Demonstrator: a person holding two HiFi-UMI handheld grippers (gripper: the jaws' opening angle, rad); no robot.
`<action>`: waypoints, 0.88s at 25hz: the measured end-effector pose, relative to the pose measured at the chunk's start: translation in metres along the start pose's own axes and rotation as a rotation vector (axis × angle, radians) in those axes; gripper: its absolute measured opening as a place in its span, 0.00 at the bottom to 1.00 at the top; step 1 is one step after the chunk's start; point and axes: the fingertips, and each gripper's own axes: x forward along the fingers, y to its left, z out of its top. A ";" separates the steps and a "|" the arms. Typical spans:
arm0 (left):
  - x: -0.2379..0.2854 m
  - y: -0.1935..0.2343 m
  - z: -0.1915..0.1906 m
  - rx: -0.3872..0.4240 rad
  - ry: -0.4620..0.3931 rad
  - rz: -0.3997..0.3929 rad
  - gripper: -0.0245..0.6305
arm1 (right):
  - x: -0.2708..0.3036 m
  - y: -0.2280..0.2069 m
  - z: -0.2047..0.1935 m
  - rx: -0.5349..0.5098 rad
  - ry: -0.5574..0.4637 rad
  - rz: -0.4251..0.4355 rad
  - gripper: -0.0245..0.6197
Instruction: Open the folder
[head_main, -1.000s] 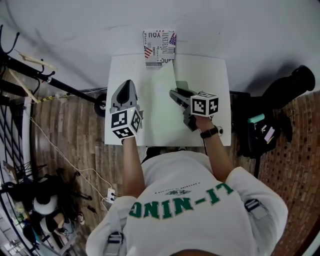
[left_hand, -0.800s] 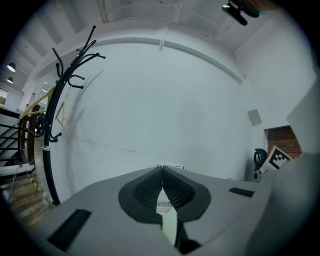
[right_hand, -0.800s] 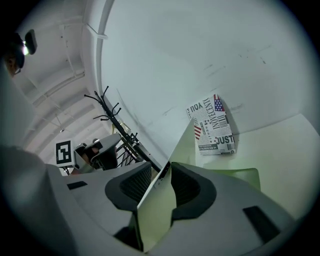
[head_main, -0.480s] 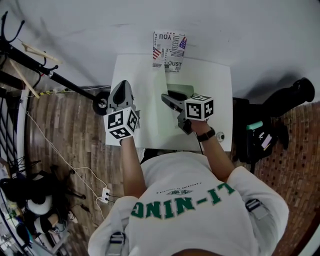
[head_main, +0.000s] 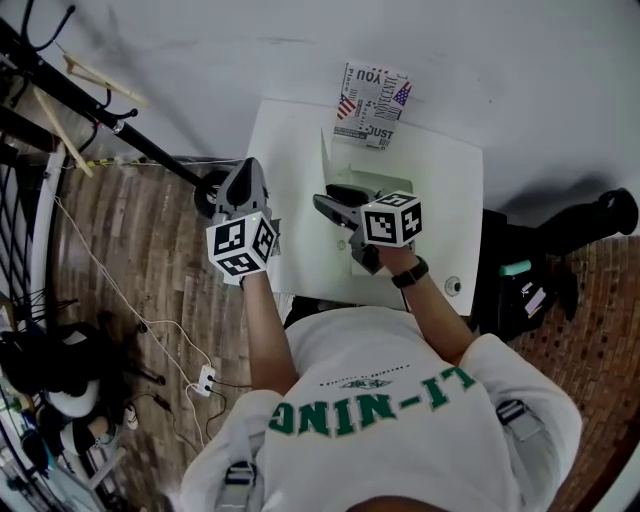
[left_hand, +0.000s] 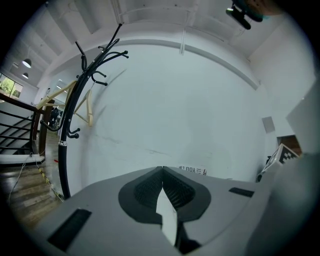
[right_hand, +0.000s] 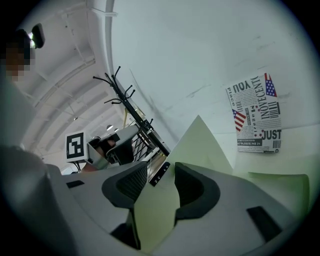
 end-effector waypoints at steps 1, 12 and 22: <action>-0.001 0.005 -0.001 -0.001 0.003 0.005 0.06 | 0.008 0.003 -0.003 -0.001 0.009 0.008 0.33; -0.018 0.070 -0.008 0.020 0.045 0.068 0.06 | 0.092 0.022 -0.034 0.015 0.106 0.102 0.34; -0.022 0.126 -0.030 -0.003 0.097 0.114 0.06 | 0.168 0.010 -0.078 0.055 0.218 0.093 0.26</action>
